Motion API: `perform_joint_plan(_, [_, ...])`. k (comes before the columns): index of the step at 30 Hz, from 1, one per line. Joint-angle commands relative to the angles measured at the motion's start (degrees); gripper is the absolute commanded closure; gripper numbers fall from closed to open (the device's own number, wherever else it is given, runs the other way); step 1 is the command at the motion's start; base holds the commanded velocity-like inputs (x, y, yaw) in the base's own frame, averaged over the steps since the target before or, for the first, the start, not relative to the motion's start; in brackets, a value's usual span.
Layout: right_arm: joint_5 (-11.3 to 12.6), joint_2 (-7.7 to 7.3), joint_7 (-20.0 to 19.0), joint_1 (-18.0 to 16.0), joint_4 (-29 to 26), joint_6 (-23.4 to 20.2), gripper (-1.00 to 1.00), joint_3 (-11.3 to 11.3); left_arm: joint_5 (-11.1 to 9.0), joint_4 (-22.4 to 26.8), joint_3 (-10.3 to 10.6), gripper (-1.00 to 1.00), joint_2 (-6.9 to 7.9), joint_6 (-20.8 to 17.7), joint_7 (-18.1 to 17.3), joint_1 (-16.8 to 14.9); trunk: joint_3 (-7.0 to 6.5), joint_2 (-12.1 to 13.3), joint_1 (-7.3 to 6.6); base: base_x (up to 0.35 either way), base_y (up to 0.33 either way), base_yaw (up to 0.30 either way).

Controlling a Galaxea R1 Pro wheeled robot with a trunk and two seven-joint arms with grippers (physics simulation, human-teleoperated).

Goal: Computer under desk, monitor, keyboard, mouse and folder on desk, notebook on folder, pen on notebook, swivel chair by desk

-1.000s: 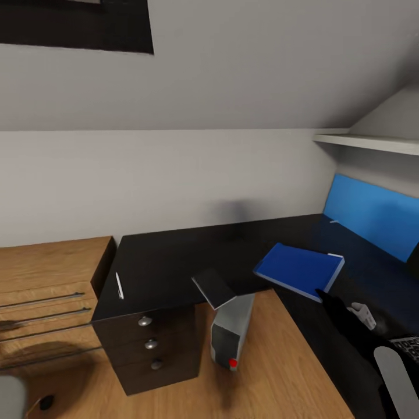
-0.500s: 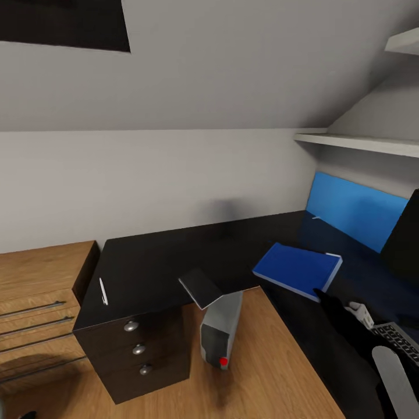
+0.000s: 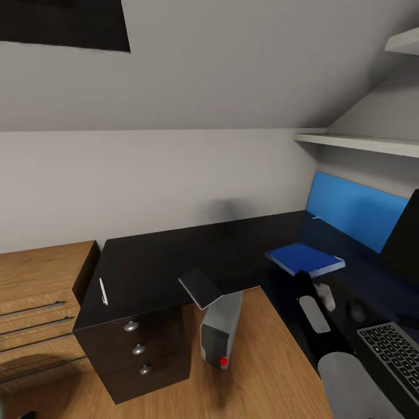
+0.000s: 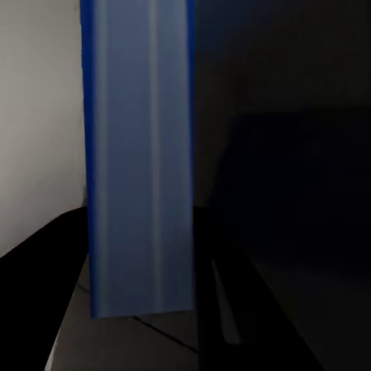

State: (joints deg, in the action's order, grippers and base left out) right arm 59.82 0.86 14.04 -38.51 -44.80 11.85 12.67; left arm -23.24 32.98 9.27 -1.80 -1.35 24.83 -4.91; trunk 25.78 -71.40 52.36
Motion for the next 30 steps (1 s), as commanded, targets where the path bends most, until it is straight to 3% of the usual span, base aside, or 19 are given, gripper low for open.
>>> perform_joint_plan(1, [0.57, 0.37, 0.32, -2.57, 3.21, 1.15, 1.0, 0.09, -0.37, 0.1, 0.34, -1.0, 0.02, -0.15, 0.48, -0.01, 0.07, -0.05, 0.0, 0.0, 0.0, 0.0])
perform_joint_plan(4, [0.88, 0.82, 0.66, -6.26, 7.92, 3.09, 1.0, 0.16, -0.22, 0.08, 0.26, -1.0, 0.03, -0.09, 0.46, -0.01, 0.07, -0.05, 0.0, 0.0, 0.0, 0.0])
perform_joint_plan(10, [3.12, 0.88, 0.89, -7.52, 9.46, 5.91, 1.0, 0.69, -0.15, 0.07, 0.29, -1.0, -0.05, -0.13, 0.43, -0.01, 0.07, -0.05, 0.0, 0.0, 0.0, 0.0])
perform_joint_plan(15, [12.39, 0.93, -0.27, -7.63, 9.38, 6.29, 1.0, 1.46, -0.14, 0.07, 0.31, -1.0, -0.08, -0.14, 0.47, -0.01, 0.07, -0.05, 0.0, 0.0, 0.0, 0.0])
perform_joint_plan(20, [16.43, 1.0, -3.11, -7.62, 9.48, 6.08, 1.0, 1.64, -0.14, 0.07, 0.24, -1.0, -0.02, -0.07, 0.48, -0.01, 0.07, -0.05, 0.0, 0.0, 0.0, 0.0])
perform_joint_plan(21, [18.29, 0.96, -3.53, -7.6, 9.47, 6.07, 1.0, 1.69, -0.14, 0.07, 0.19, -1.0, 0.01, -0.07, 0.48, -0.01, 0.07, -0.05, 0.0, 0.0, 0.0, 0.0])
perform_joint_plan(24, [20.95, 0.73, -4.5, -7.61, 9.52, 6.08, 1.0, 1.57, -0.14, 0.08, 0.15, -1.0, 0.07, -0.01, 0.48, -0.01, 0.07, -0.05, 0.0, 0.0, 0.0, 0.0])
perform_joint_plan(28, [21.33, 0.6, -10.16, -7.58, 10.5, 6.14, 1.0, 1.08, -0.14, 0.25, 0.1, -1.0, 0.18, 0.92, 0.51, -0.01, 0.07, -0.05, 0.0, 0.0, 0.0, 0.0])
perform_joint_plan(30, [21.17, 0.56, -16.29, -7.56, 12.37, 6.13, 1.0, 0.93, -0.14, 0.3, 0.07, -1.0, 0.21, 3.59, 0.53, -0.01, 0.07, -0.05, 0.0, 0.0, 0.0, 0.0])
